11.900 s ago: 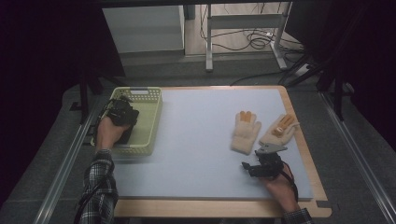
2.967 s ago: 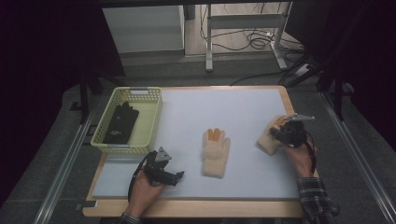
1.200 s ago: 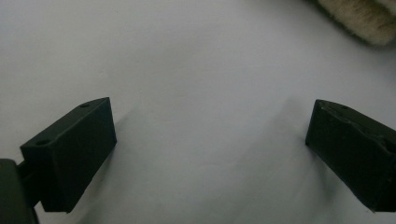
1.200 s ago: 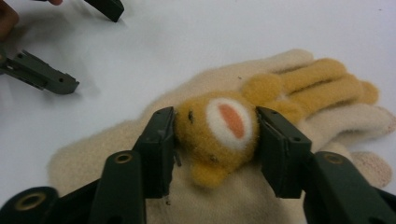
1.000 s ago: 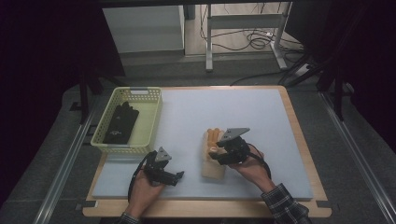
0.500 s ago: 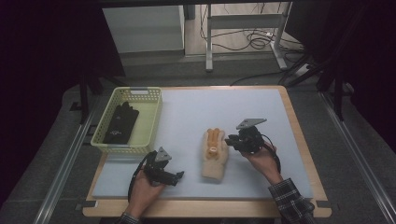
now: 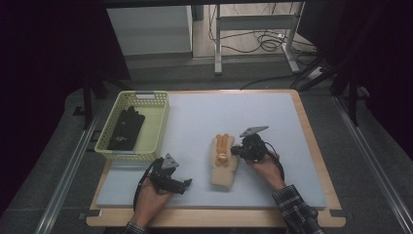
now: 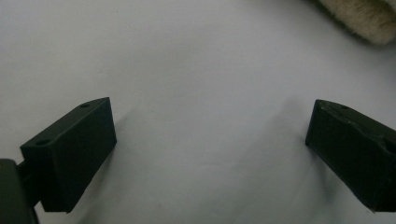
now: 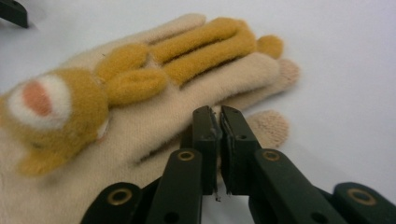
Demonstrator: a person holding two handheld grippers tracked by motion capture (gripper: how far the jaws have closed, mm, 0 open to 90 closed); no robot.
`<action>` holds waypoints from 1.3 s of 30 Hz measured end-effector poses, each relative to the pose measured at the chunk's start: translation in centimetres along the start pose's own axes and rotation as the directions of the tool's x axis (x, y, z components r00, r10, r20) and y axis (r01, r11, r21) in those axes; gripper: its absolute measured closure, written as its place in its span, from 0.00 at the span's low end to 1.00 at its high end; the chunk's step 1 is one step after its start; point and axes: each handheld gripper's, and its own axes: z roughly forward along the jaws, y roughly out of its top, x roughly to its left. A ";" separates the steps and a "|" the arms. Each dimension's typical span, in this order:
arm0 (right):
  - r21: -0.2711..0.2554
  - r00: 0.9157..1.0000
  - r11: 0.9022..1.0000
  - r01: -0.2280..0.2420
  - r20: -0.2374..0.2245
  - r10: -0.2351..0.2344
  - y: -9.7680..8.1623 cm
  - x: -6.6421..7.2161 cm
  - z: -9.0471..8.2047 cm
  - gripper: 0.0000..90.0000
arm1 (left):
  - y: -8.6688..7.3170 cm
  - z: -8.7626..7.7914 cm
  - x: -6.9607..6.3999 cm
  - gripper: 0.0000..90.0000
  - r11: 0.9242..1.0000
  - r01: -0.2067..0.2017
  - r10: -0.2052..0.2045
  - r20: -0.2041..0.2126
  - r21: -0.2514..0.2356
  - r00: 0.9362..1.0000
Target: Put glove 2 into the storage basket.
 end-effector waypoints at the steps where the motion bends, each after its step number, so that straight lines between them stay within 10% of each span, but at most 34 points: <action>1: -0.004 1.000 1.000 0.010 0.015 -0.010 0.0 0.1 -0.3 0.94 | 0.0 0.0 0.0 0.02 1.000 0.000 0.000 0.000 0.000 1.000; 7: -0.031 0.997 0.999 0.008 0.072 -0.006 -0.7 -0.3 -2.3 0.78 | 0.0 0.0 0.0 0.02 1.000 0.000 0.000 0.000 0.000 1.000; 17: -0.042 1.000 0.999 -0.010 -0.009 0.010 -4.9 1.1 -4.5 0.76 | 0.0 0.0 0.0 0.02 1.000 0.000 0.000 0.000 0.000 1.000; 39: -0.057 0.987 0.992 0.116 -0.106 -0.121 -4.5 7.0 -1.2 0.80 | -0.1 -0.3 -0.2 0.04 1.000 -0.023 0.023 -0.021 -0.007 1.000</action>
